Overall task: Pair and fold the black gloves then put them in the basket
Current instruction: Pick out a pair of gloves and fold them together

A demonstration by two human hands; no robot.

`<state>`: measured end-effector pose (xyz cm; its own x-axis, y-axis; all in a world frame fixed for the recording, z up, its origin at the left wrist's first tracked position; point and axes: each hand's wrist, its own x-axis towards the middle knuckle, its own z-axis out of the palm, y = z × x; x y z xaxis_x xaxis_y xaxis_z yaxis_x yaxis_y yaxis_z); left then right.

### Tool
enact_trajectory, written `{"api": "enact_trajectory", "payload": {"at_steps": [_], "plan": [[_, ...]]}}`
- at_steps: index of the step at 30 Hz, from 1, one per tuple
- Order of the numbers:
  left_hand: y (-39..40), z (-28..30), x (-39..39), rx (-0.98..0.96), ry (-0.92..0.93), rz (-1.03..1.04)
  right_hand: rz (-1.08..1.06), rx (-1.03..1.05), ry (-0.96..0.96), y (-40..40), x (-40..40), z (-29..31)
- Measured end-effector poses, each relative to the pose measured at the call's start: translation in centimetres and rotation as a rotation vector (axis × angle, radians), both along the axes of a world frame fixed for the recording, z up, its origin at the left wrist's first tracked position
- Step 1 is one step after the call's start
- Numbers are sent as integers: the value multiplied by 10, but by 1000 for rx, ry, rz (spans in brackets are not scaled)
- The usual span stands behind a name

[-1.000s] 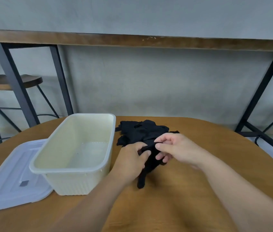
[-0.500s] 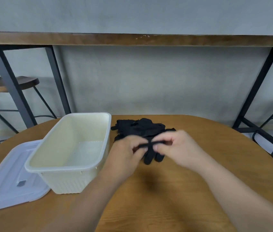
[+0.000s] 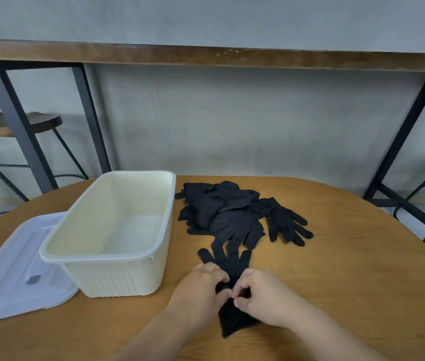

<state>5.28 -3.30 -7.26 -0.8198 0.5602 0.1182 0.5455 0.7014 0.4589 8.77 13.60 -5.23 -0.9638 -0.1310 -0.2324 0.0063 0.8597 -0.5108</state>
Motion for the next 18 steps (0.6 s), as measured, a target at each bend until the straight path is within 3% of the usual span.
{"api": "enact_trajectory", "payload": {"at_steps": [3,6,9,18], "plan": [[2,-6,-2,-65,-12,-19,-2,-8,-11,-1,-1,-3],[7,-5,-6,-54,21,9,-76,-140,-6,8,-5,-1],[26,2,-19,22,36,74,-237,-215,83,30,-21,2],[148,29,-106,220,-145,201,-629,-163,286,130,-121,9]]}}
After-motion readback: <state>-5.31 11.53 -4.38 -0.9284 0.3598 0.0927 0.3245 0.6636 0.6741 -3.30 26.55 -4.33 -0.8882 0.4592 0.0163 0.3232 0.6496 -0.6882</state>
